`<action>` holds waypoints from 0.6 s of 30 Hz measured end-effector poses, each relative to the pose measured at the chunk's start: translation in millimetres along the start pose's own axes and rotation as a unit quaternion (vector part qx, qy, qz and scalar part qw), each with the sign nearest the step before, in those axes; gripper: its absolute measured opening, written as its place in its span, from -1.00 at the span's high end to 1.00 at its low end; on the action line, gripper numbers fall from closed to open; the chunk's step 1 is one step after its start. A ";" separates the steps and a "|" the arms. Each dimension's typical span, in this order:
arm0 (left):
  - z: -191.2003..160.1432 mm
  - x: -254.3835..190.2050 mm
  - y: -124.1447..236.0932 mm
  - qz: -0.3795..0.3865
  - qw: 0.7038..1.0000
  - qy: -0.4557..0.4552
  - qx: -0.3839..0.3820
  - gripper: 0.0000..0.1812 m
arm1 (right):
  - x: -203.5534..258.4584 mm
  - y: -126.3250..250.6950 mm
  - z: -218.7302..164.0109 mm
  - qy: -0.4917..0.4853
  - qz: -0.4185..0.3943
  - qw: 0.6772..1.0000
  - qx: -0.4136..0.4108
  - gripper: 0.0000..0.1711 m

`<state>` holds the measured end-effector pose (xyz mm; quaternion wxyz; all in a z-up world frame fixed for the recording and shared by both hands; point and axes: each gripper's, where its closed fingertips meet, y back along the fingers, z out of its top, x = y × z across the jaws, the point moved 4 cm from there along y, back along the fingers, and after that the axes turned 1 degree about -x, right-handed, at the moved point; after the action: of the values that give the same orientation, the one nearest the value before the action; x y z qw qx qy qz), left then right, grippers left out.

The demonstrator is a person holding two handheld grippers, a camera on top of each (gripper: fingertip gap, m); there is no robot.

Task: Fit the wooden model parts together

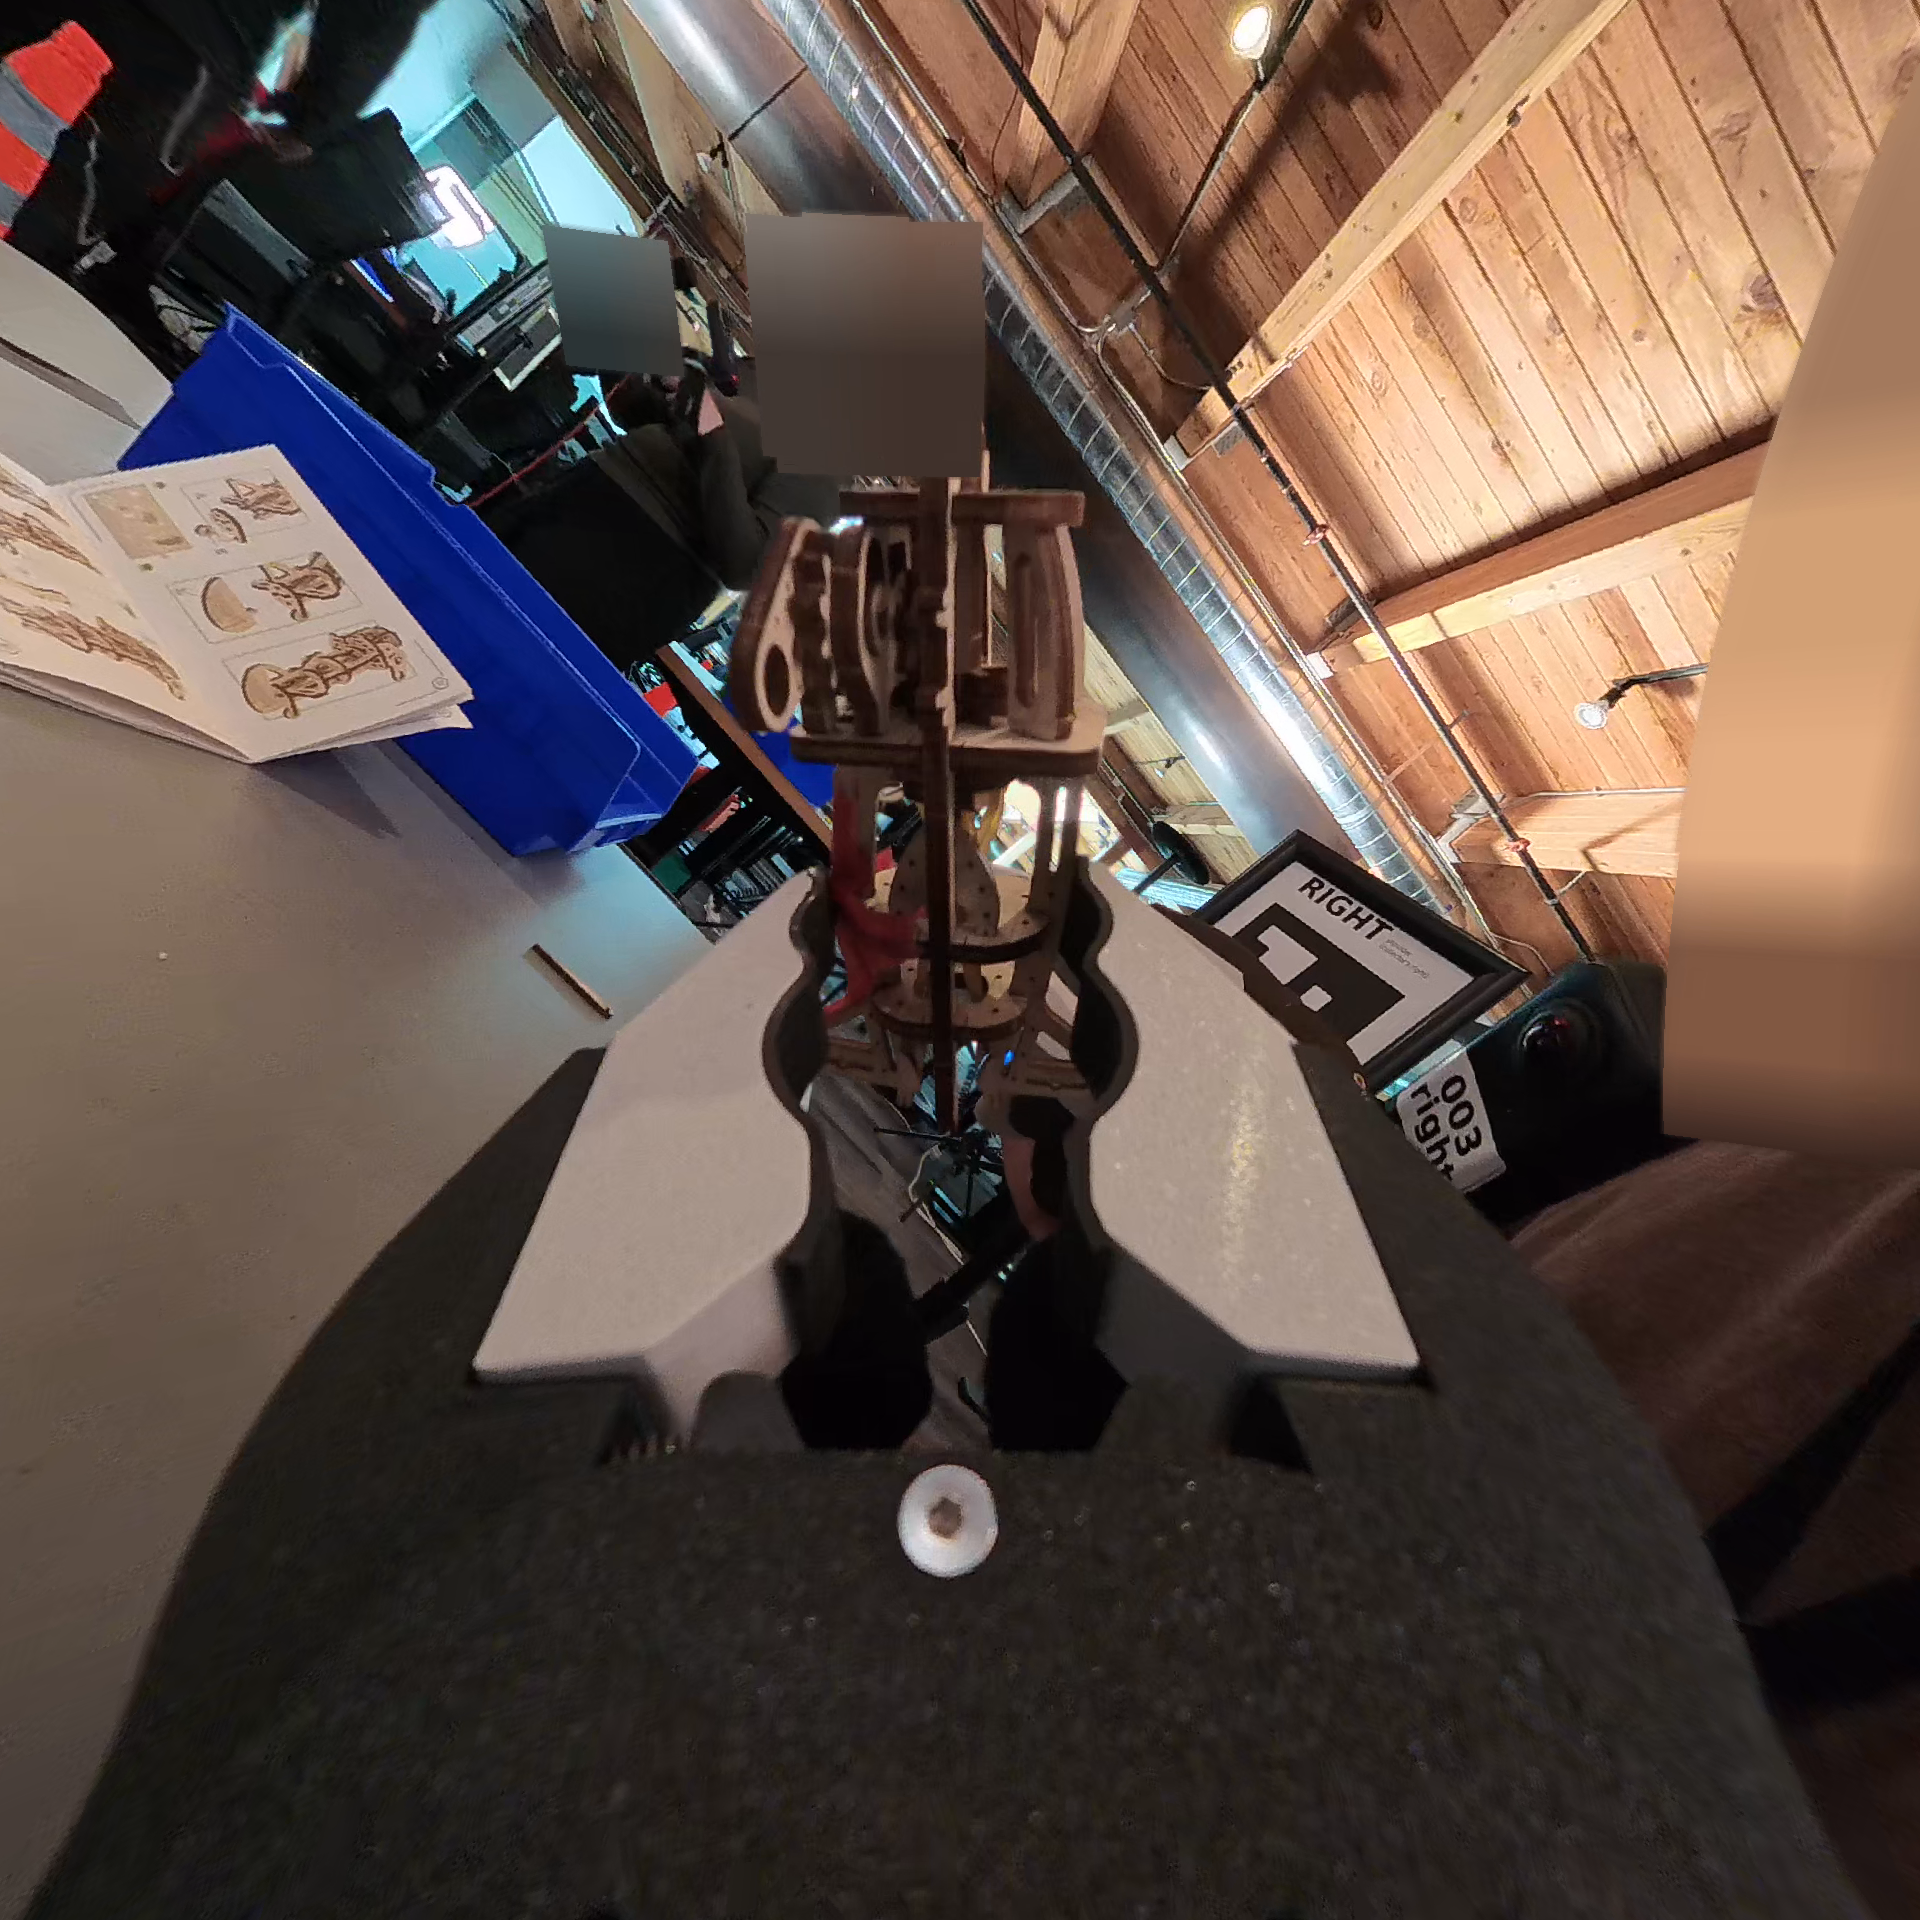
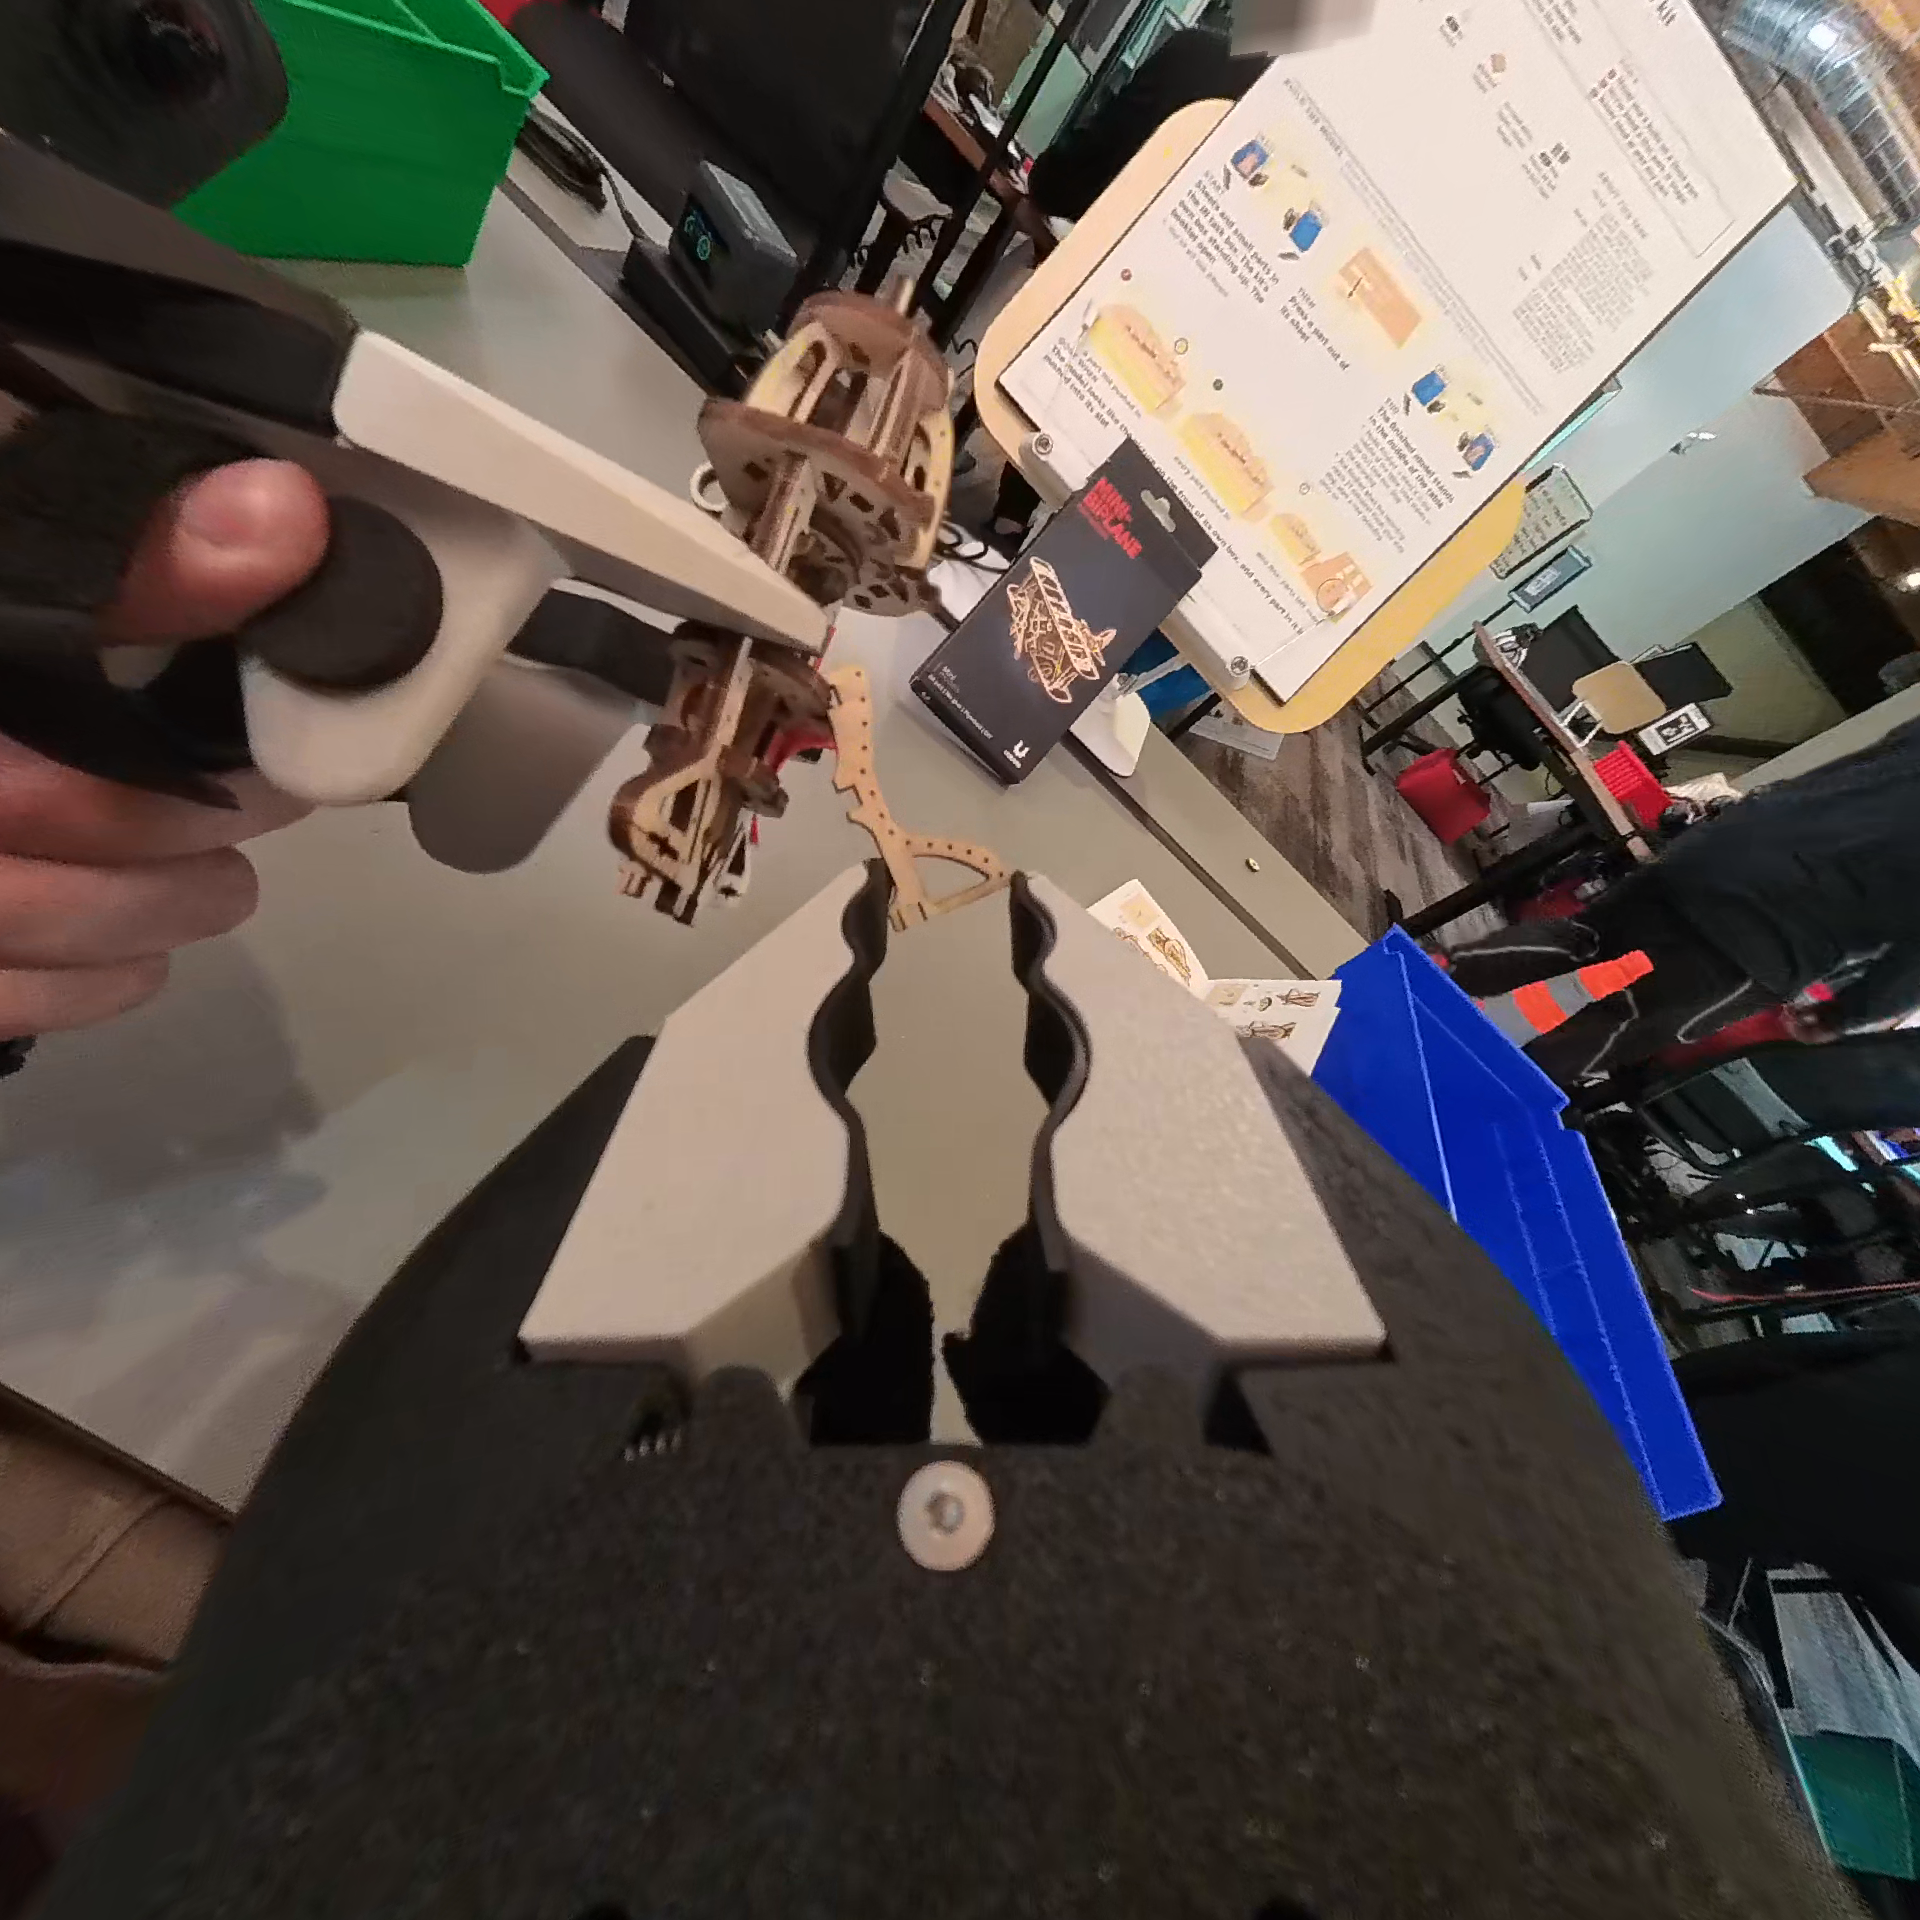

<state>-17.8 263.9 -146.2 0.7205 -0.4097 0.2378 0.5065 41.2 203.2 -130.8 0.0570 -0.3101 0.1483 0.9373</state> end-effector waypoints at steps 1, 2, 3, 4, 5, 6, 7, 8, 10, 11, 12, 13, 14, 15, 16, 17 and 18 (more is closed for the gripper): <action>0.3 0.7 0.2 0.003 1.000 0.000 -0.002 0.54 | 0.6 -0.3 -0.6 0.000 0.000 1.000 0.002 0.74; -0.1 1.6 0.2 0.007 1.000 -0.001 -0.002 0.54 | 1.2 -0.9 -1.5 0.000 -0.001 1.000 0.005 0.74; -0.7 2.5 0.1 0.011 1.000 -0.002 -0.002 0.54 | 1.9 -1.3 -2.6 -0.002 -0.002 1.000 0.009 0.74; -1.2 3.6 0.2 0.015 1.000 -0.002 -0.002 0.54 | 2.6 -1.6 -3.6 -0.003 -0.002 1.000 0.013 0.74; -1.4 4.5 0.3 0.018 1.000 -0.002 -0.003 0.54 | 3.2 -2.0 -4.4 -0.006 -0.002 1.000 0.017 0.74; -1.9 4.8 0.2 0.019 1.000 -0.002 -0.003 0.54 | 3.8 -2.4 -5.3 -0.009 -0.002 1.000 0.021 0.74; -2.3 6.0 0.0 0.025 1.000 -0.004 -0.003 0.54 | 4.4 -3.1 -6.4 -0.013 -0.001 1.000 0.027 0.74; -2.9 7.0 -0.1 0.032 0.999 -0.011 -0.003 0.55 | 5.0 -4.0 -7.9 -0.018 0.000 0.999 0.033 0.74; -4.8 7.5 -1.6 0.038 0.999 -0.020 0.003 0.54 | 5.3 -5.6 -11.4 -0.031 0.000 0.999 0.045 0.74; -5.6 7.4 -2.5 0.042 0.999 -0.027 0.006 0.54 | 5.7 -6.6 -13.5 -0.044 0.003 0.998 0.050 0.74; -7.2 6.2 -3.8 0.041 0.999 -0.033 0.011 0.55 | 6.2 -7.7 -15.7 -0.060 0.007 0.997 0.055 0.74; -8.2 5.7 -4.9 0.044 0.998 -0.038 0.013 0.55 | 6.6 -8.8 -17.7 -0.070 0.009 0.996 0.059 0.74; -9.5 5.1 -6.0 0.047 0.998 -0.044 0.016 0.54 | 6.2 -9.7 -19.1 -0.075 0.008 0.995 0.061 0.74; -10.7 4.3 -6.9 0.047 0.998 -0.046 0.017 0.54 | 5.3 -10.4 -20.0 -0.073 0.003 0.995 0.062 0.74; -11.0 4.1 -7.6 0.048 0.998 -0.046 0.015 0.54 | 4.7 -11.0 -20.8 -0.070 -0.002 0.995 0.066 0.74; -11.3 3.7 -8.0 0.047 0.998 -0.046 0.014 0.54 | 4.0 -11.5 -21.6 -0.067 -0.006 0.995 0.069 0.74; -11.6 3.6 -8.2 0.046 0.998 -0.044 0.014 0.54 | 3.8 -11.9 -21.9 -0.063 -0.008 0.995 0.072 0.74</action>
<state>-8.1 255.0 -152.5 0.7120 -0.3656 0.2313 0.5531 52.9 207.7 -152.7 0.0959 -0.2466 0.2090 0.9415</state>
